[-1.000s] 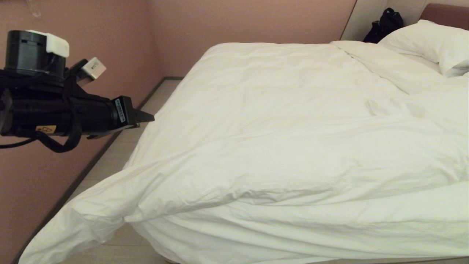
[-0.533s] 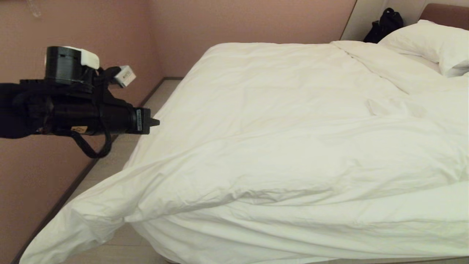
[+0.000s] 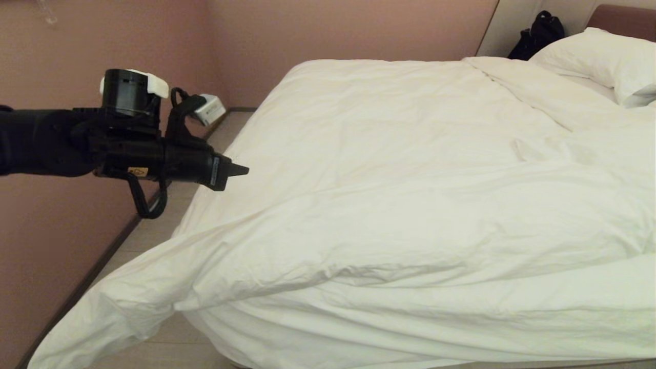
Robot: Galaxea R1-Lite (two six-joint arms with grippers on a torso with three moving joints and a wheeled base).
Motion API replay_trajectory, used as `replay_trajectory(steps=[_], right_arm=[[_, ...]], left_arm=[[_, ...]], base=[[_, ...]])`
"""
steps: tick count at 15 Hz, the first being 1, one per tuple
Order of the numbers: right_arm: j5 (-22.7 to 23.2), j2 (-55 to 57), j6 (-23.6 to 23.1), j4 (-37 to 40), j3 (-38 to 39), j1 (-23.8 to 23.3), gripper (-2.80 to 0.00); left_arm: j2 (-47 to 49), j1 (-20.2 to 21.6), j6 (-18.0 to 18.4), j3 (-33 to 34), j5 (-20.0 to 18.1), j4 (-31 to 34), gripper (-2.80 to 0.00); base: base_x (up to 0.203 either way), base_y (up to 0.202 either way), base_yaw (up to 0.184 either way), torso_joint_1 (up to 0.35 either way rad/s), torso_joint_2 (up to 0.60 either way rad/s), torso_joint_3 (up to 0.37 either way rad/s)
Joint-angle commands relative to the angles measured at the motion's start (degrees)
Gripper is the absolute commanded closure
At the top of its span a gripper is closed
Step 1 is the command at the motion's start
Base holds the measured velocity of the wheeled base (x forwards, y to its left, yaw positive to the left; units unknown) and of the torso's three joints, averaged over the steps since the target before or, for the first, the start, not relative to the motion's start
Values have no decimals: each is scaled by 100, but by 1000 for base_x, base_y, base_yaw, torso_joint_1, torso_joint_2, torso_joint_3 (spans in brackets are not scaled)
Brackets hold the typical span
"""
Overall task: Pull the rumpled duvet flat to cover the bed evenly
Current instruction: Flatten the corners of the folded blanket
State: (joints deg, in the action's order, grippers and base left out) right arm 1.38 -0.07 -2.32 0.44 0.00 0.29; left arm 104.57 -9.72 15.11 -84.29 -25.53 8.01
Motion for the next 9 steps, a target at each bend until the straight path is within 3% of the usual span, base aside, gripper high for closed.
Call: replay_trajectory(steps=[1,3,4,5,9], right_arm=[[3,7,-6,0,0,5,0],[3,7,-6,0,0,4,0],[3,7,-6,0,0,-2,0],[3,7,-6,0,0,-3,0],[3,7,-6,0,0,6,0]], left_arm=[[143,-36,122,-49,-25,38,0],[243,-69,276,-126,-70,78,0],[257,-110,282,-150,-101,78,-25],[239,-125,282,-140,-176,78,-280],[203,-273,339,-192,-365,109,-280]], base=[[0,0,0,0,0,0],[0,0,0,0,0,0],[0,0,0,0,0,0],[0,0,0,0,0,0],[0,0,0,0,0,0]])
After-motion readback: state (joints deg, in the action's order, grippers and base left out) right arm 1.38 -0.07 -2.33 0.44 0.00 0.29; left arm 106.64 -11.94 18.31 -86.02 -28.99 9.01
